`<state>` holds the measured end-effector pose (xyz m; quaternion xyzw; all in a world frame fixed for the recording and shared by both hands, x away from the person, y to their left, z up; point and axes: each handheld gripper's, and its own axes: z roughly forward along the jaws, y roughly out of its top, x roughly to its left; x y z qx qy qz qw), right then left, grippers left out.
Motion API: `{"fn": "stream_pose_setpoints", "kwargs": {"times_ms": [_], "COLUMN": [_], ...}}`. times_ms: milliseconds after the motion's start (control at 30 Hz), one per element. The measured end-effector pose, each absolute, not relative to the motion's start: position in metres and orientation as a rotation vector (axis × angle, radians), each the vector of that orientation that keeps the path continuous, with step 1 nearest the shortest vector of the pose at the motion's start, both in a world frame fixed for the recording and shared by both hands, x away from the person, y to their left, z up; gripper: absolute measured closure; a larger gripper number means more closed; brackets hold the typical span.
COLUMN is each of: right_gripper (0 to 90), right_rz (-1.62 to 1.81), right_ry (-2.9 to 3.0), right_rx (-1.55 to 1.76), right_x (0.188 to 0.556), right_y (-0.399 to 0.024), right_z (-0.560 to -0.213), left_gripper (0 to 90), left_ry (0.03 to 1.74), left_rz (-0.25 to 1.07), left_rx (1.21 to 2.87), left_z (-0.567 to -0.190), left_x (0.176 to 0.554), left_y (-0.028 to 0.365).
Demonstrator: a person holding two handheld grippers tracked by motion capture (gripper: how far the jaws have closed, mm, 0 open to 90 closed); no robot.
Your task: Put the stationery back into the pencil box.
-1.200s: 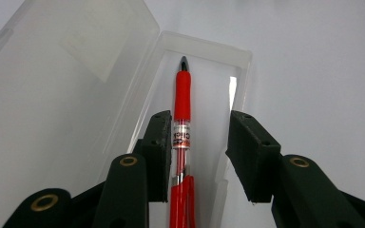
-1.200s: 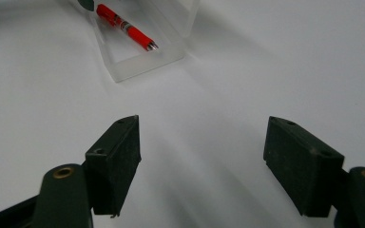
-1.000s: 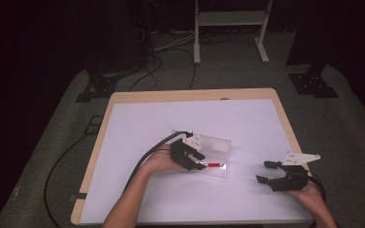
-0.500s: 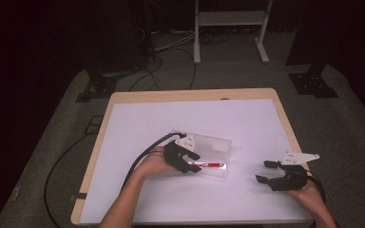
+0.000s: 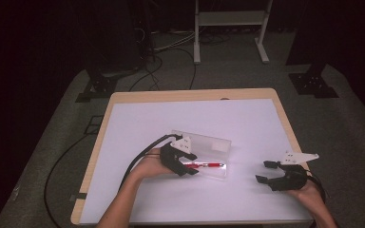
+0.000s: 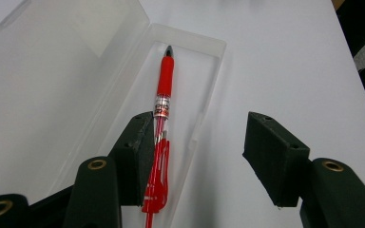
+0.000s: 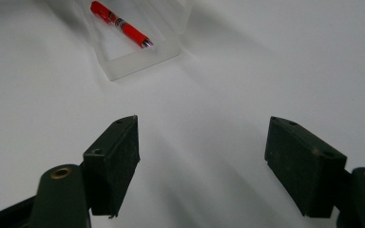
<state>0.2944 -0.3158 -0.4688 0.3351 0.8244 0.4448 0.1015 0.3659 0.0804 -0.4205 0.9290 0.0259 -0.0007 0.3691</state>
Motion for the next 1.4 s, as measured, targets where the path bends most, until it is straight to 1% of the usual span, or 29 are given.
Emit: {"fn": "stream_pose_setpoints", "kwargs": {"times_ms": [167,633,900,1033,1400], "right_gripper": [26.4,26.4,26.4,26.4,26.4], "right_rz": [1.313,1.301,1.299,1.299,1.297], "right_ry": [2.434,2.44,2.44,2.439,2.441], "right_rx": [0.992,0.989,0.989,0.988,0.988], "right_x": [0.294,0.295,0.294,0.294,0.294], "right_y": [-0.316,-0.314,-0.314,-0.314,-0.314], "right_z": [-0.469,-0.469,-0.469,-0.469,-0.469], "left_gripper": [39.9,36.3,31.0,30.8,26.1], "left_ry": [0.088,0.144,0.176,0.189,0.232], "left_rz": [0.007,0.033,0.051,0.059,0.09], "left_rx": [2.383,2.336,2.322,2.303,2.28], "left_z": [-0.421,-0.421,-0.419,-0.419,-0.421], "left_x": [0.363,0.355,0.351,0.349,0.344], "left_y": [0.087,0.11,0.12,0.126,0.141]}}
